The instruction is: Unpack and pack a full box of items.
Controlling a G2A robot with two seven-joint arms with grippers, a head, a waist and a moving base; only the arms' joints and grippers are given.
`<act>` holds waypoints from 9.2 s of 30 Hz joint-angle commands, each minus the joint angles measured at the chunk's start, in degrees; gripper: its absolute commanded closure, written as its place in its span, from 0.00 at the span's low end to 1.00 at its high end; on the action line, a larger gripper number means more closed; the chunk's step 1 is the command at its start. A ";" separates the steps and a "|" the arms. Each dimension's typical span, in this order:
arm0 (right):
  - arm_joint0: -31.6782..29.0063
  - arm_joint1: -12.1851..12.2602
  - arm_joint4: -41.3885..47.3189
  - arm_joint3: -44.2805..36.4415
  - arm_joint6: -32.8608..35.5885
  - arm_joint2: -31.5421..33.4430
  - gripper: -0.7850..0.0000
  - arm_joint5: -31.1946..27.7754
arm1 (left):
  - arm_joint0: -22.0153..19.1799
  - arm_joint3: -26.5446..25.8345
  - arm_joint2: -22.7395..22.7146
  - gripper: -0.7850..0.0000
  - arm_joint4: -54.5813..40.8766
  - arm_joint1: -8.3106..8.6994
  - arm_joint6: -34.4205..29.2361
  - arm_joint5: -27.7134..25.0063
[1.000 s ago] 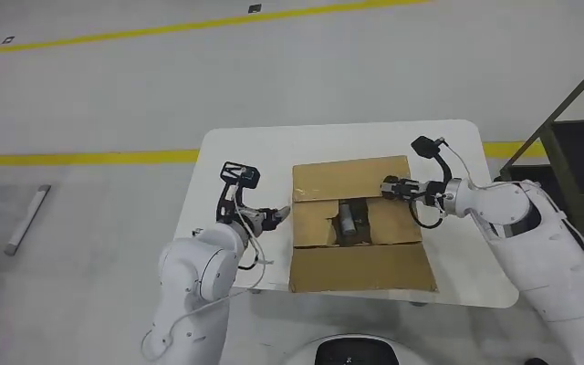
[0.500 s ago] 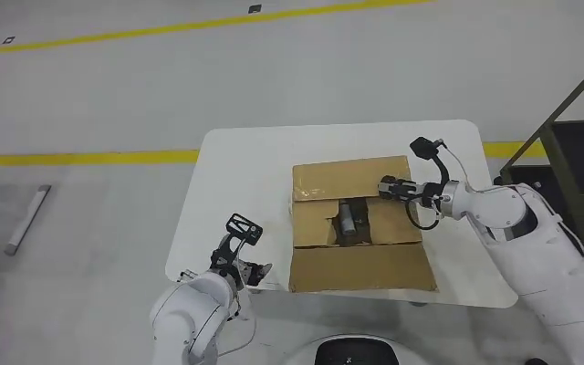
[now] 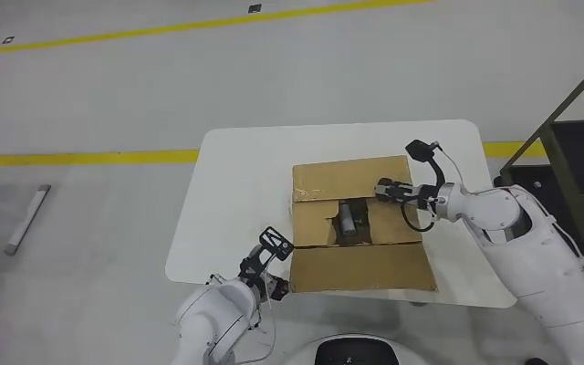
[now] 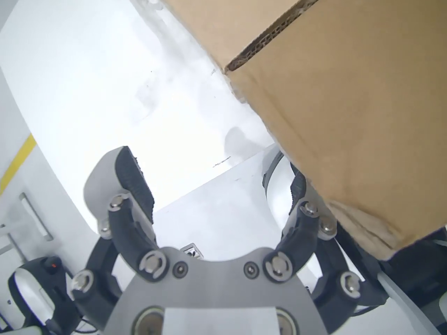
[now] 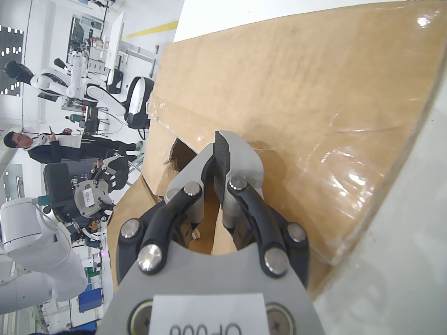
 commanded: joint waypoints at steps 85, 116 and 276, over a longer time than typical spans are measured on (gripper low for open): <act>-9.26 -3.70 -42.38 -12.69 -26.26 -11.00 1.00 13.16 | -13.71 23.17 10.45 0.00 13.27 -1.99 17.56 24.98; -8.53 -5.37 -44.00 -11.11 -25.91 -10.58 1.00 11.30 | -17.34 30.26 8.83 0.00 5.05 -3.68 33.05 33.11; 47.16 -20.46 -29.36 38.14 10.34 -44.43 0.43 -36.39 | -14.20 12.50 5.74 0.00 25.94 -7.62 14.33 36.89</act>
